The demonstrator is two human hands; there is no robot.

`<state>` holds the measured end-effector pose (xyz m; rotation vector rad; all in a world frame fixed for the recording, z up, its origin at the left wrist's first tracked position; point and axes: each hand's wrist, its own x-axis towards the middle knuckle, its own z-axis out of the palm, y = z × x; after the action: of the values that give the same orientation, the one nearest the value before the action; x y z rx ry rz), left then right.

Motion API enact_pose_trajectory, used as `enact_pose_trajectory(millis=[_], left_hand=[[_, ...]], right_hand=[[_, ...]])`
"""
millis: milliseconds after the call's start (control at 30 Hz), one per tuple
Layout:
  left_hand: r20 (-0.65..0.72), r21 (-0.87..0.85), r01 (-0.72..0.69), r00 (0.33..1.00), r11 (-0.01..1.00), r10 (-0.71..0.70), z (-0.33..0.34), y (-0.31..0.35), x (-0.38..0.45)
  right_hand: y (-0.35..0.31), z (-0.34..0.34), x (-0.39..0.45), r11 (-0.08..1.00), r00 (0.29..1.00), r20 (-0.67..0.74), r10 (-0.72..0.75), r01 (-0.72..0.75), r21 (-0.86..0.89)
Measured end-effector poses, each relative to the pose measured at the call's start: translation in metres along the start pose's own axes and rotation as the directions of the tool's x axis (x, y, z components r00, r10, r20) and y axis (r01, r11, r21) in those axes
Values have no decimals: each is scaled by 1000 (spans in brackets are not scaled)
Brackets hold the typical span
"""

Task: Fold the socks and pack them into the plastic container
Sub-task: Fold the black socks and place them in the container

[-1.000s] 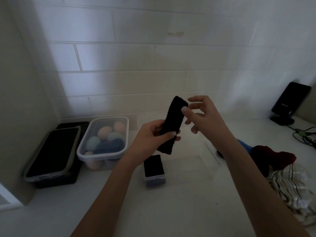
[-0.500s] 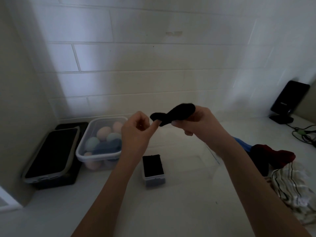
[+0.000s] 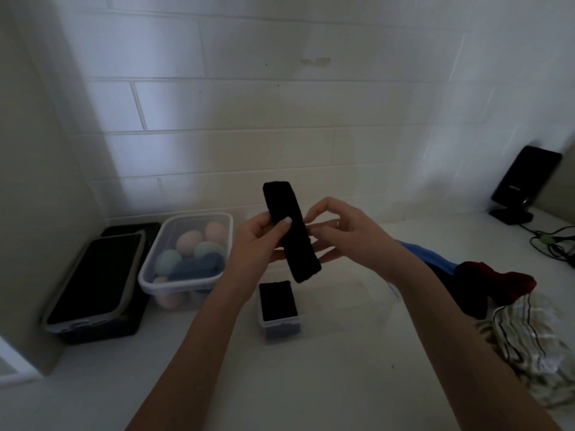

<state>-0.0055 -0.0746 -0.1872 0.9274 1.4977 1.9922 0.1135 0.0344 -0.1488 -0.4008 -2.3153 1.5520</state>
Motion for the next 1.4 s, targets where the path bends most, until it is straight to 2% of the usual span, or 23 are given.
enact_pose_trajectory(millis=[100,300,467,633,733,800,900,1033,1100,1267,1400], left_hand=[[36,30,-19,999,999,18,0,0,0],[77,28,-28,997,999,26,3,0,-3],[47,6,-42,998,999,42,3,4,-4],[76,12,-54,996,998,53,1,1,-3],[71,71,-91,994,993,86,1,-1,-4],[50,51,-95,994,994,93,1,-1,-4],[9,-12,-73,997,997,73,0,-1,-2],[-31,-10,-54,998,998,54,-2,-3,1],[-31,-32,-28,999,999,27,-4,-3,1],[11,-153,30,1000,988,-29,-6,-1,2],[41,-71,8,999,997,-5,-3,-2,0]], right_hand=[[5,-4,2,995,997,-56,51,-45,91],[8,-3,4,999,997,-76,0,3,38],[8,2,6,998,997,-66,-48,46,-36],[10,7,7,998,992,-111,-60,62,15],[13,9,8,996,986,-139,-92,93,5],[13,8,8,990,984,-112,-141,138,-37],[12,4,6,976,978,1,-209,209,-67],[16,4,6,922,953,143,-268,296,-248],[19,7,7,908,950,166,-266,304,-287],[23,9,9,902,957,62,-282,287,-322],[23,14,12,926,948,-134,-288,240,-292]])
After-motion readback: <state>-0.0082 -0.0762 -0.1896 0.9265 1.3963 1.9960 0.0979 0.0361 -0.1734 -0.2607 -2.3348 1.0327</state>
